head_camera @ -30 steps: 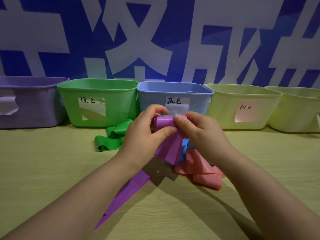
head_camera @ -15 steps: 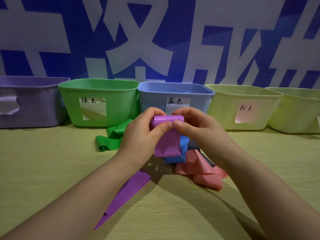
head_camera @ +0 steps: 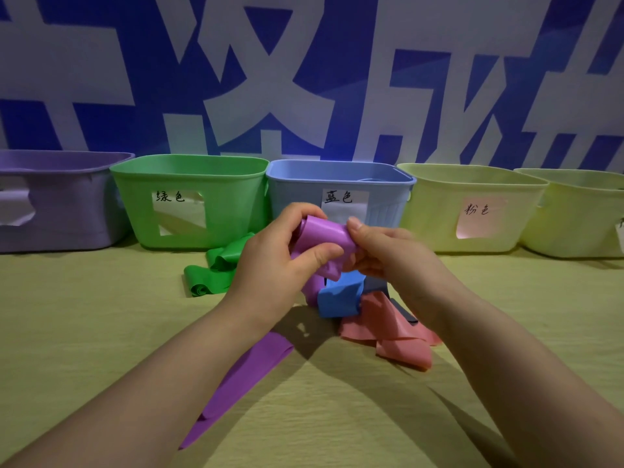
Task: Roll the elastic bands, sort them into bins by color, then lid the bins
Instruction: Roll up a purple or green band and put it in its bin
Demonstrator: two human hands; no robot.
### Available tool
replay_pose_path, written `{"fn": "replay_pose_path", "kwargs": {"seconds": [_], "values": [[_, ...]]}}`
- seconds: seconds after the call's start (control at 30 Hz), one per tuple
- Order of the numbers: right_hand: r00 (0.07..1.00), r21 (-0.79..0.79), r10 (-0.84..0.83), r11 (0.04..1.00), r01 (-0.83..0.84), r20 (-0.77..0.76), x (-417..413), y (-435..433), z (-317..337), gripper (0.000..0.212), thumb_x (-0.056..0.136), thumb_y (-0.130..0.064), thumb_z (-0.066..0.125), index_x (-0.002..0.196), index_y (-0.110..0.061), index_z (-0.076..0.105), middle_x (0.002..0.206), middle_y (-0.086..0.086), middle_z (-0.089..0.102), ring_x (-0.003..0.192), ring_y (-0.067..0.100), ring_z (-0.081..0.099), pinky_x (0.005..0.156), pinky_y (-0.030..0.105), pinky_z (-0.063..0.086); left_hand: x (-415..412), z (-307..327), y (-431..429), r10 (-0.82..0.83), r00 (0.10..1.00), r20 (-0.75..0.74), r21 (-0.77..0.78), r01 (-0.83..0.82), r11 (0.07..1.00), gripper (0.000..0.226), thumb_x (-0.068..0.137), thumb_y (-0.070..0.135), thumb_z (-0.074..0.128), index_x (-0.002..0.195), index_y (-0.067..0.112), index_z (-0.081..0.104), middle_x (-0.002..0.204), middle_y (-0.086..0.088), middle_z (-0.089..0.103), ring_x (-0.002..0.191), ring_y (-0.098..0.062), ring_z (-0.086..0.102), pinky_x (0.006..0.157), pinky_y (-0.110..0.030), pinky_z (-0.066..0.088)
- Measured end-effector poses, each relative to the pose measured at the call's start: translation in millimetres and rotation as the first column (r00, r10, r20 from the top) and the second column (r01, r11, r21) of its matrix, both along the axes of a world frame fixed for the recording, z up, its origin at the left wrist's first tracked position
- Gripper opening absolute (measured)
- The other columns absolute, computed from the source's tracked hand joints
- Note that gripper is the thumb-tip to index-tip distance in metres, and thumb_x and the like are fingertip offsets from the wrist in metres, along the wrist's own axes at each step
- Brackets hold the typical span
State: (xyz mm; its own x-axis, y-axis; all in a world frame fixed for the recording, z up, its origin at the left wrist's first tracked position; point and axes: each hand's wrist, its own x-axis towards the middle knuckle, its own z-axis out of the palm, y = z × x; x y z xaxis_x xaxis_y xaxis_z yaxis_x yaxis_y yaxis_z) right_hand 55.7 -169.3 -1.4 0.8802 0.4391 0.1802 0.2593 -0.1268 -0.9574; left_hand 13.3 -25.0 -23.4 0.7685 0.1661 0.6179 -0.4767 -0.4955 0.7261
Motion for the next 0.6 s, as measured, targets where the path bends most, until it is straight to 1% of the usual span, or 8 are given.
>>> {"fn": "replay_pose_path", "kwargs": {"seconds": [0.03, 0.13, 0.23, 0.33, 0.4, 0.47, 0.53, 0.6], "values": [[1.0, -0.026, -0.014, 1.0, 0.013, -0.012, 0.5, 0.3, -0.1, 0.039, 0.09, -0.041, 0.048, 0.067, -0.014, 0.064, 0.064, 0.002, 0.063, 0.064, 0.009, 0.055, 0.075, 0.025, 0.043, -0.5, 0.5, -0.2, -0.011, 1.0, -0.008, -0.015, 0.01, 1.0, 0.024, 0.07, 0.034, 0.072, 0.085, 0.033, 0.053, 0.072, 0.018, 0.059, 0.061, 0.0, 0.052, 0.06, -0.024, 0.047], [0.998, -0.044, -0.027, 0.999, 0.024, -0.061, 0.2, 2.1, -1.2, 0.041, 0.09, -0.046, 0.046, 0.069, -0.016, 0.065, 0.064, -0.002, 0.067, 0.068, 0.011, 0.062, 0.084, 0.03, 0.046, -1.6, 1.0, -1.0, -0.012, 1.0, -0.023, -0.045, 0.011, 0.999, 0.037, 0.058, 0.054, 0.061, 0.08, 0.027, 0.052, 0.065, 0.015, 0.058, 0.056, -0.004, 0.049, 0.056, -0.028, 0.045], [1.0, 0.005, 0.002, 1.0, -0.002, -0.015, -1.8, 2.5, -2.2, 0.029, 0.09, -0.042, 0.048, 0.085, -0.021, 0.067, 0.076, -0.005, 0.069, 0.078, 0.009, 0.065, 0.088, 0.032, 0.048, -2.0, 1.2, -0.3, 0.012, 1.0, -0.023, -0.058, -0.014, 0.998, 0.039, 0.059, 0.055, 0.062, 0.077, 0.021, 0.053, 0.063, 0.006, 0.059, 0.058, -0.011, 0.052, 0.059, -0.042, 0.048], [0.997, 0.084, 0.069, 0.994, -0.071, 0.027, -3.2, 2.4, -1.6, 0.019, 0.088, -0.024, 0.057, 0.106, -0.022, 0.063, 0.088, -0.001, 0.067, 0.081, 0.011, 0.064, 0.086, 0.032, 0.051, -2.3, 1.4, 0.9, 0.051, 0.998, -0.02, -0.091, -0.053, 0.994, 0.044, 0.066, 0.053, 0.069, 0.077, 0.015, 0.052, 0.069, -0.011, 0.061, 0.061, -0.024, 0.054, 0.057, -0.048, 0.047], [0.994, 0.088, 0.102, 0.991, -0.104, 0.03, -3.4, 1.9, -1.9, 0.018, 0.084, -0.013, 0.062, 0.101, -0.018, 0.065, 0.084, -0.003, 0.069, 0.078, 0.008, 0.064, 0.076, 0.023, 0.053, -1.9, 1.7, 1.5, 0.067, 0.997, -0.027, -0.099, -0.069, 0.993, 0.045, 0.069, 0.055, 0.065, 0.077, 0.012, 0.051, 0.067, -0.011, 0.059, 0.061, -0.029, 0.054, 0.055, -0.049, 0.046], [0.991, 0.098, 0.136, 0.986, -0.136, 0.007, -4.5, 2.5, -2.6, 0.01, 0.083, -0.01, 0.062, 0.091, -0.017, 0.066, 0.07, -0.007, 0.068, 0.068, 0.004, 0.063, 0.064, 0.015, 0.051, -1.6, 1.6, 2.1, 0.078, 0.996, -0.032, -0.102, -0.081, 0.992, 0.053, 0.066, 0.062, 0.063, 0.073, 0.011, 0.05, 0.059, 0.0, 0.053, 0.057, -0.021, 0.05, 0.052, -0.047, 0.044], [0.981, 0.154, 0.184, 0.973, -0.174, -0.059, -5.2, 3.4, -4.0, 0.007, 0.084, -0.011, 0.059, 0.084, -0.012, 0.065, 0.063, -0.003, 0.064, 0.059, 0.004, 0.06, 0.059, 0.014, 0.048, -1.3, 0.9, 3.3, 0.097, 0.995, -0.016, -0.109, -0.098, 0.989, 0.068, 0.058, 0.075, 0.057, 0.071, 0.009, 0.049, 0.054, 0.004, 0.048, 0.053, -0.017, 0.045, 0.049, -0.041, 0.044], [0.967, 0.208, 0.235, 0.955, -0.211, -0.099, -6.6, 4.0, -5.2, 0.008, 0.081, -0.015, 0.059, 0.082, -0.011, 0.065, 0.064, 0.0, 0.062, 0.058, 0.005, 0.059, 0.06, 0.015, 0.048, -1.8, 1.0, 5.5, 0.109, 0.994, 0.024, -0.106, -0.106, 0.989, 0.078, 0.054, 0.083, 0.054, 0.07, 0.006, 0.048, 0.052, -0.004, 0.045, 0.05, -0.017, 0.043, 0.046, -0.04, 0.043]]}}
